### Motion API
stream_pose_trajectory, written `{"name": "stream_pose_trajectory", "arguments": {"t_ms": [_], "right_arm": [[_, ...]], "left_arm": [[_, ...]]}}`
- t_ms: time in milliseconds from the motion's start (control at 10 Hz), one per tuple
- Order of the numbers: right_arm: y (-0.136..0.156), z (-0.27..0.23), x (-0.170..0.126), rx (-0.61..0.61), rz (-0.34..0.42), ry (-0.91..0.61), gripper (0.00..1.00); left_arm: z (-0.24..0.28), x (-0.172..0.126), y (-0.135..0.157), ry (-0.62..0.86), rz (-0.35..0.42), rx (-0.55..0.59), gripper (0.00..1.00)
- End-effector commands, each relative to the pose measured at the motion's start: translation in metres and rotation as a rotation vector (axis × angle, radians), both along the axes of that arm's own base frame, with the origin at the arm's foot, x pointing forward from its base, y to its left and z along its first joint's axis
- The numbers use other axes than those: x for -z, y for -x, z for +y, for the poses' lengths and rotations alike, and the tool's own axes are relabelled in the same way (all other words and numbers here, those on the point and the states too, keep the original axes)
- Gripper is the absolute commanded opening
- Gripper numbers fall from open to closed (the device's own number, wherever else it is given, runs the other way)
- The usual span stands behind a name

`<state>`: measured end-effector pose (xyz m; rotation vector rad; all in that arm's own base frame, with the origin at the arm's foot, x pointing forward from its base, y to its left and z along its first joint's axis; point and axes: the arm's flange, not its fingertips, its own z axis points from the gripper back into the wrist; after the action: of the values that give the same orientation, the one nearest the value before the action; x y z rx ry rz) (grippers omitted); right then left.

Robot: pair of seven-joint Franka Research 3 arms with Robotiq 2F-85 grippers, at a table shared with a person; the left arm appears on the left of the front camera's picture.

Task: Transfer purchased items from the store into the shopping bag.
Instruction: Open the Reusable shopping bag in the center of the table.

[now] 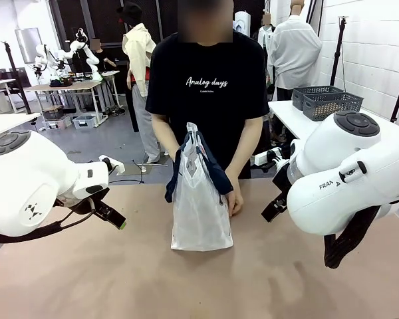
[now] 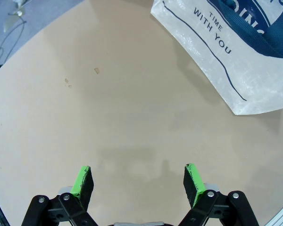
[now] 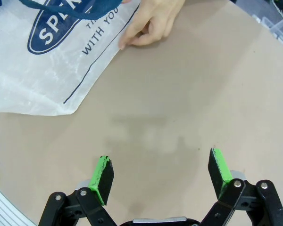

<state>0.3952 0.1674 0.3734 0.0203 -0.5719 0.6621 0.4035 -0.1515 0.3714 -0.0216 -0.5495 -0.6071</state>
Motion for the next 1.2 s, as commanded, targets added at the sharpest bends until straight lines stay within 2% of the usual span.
{"name": "stream_pose_trajectory", "arguments": {"t_ms": [0, 200, 300, 500, 700, 1000, 1100], "right_arm": [[0.0, 0.0, 0.0, 0.0, 0.0, 0.0, 1.0], [-0.004, 0.004, -0.014, -0.017, 0.121, -0.061, 1.0], [-0.01, 0.009, -0.025, -0.025, 0.15, -0.063, 1.0], [-0.024, 0.015, -0.053, -0.026, 0.156, -0.06, 1.0], [-0.044, 0.031, -0.104, -0.035, 0.173, -0.063, 1.0], [-0.093, 0.075, -0.179, 0.024, 0.134, -0.082, 1.0], [-0.102, 0.088, -0.2, 0.041, 0.122, -0.08, 1.0]], "left_arm": [[0.0, 0.0, 0.0, 0.0, 0.0, 0.0, 1.0], [-0.008, -0.018, -0.001, 0.107, 0.084, -0.025, 1.0], [-0.013, -0.032, -0.004, 0.138, 0.118, -0.056, 1.0], [-0.024, -0.058, -0.018, 0.193, 0.165, -0.105, 1.0], [-0.048, -0.097, -0.039, 0.19, 0.155, -0.188, 1.0], [-0.087, -0.144, -0.082, 0.251, 0.129, -0.201, 1.0], [-0.103, -0.16, -0.093, 0.26, 0.112, -0.214, 1.0]]}}
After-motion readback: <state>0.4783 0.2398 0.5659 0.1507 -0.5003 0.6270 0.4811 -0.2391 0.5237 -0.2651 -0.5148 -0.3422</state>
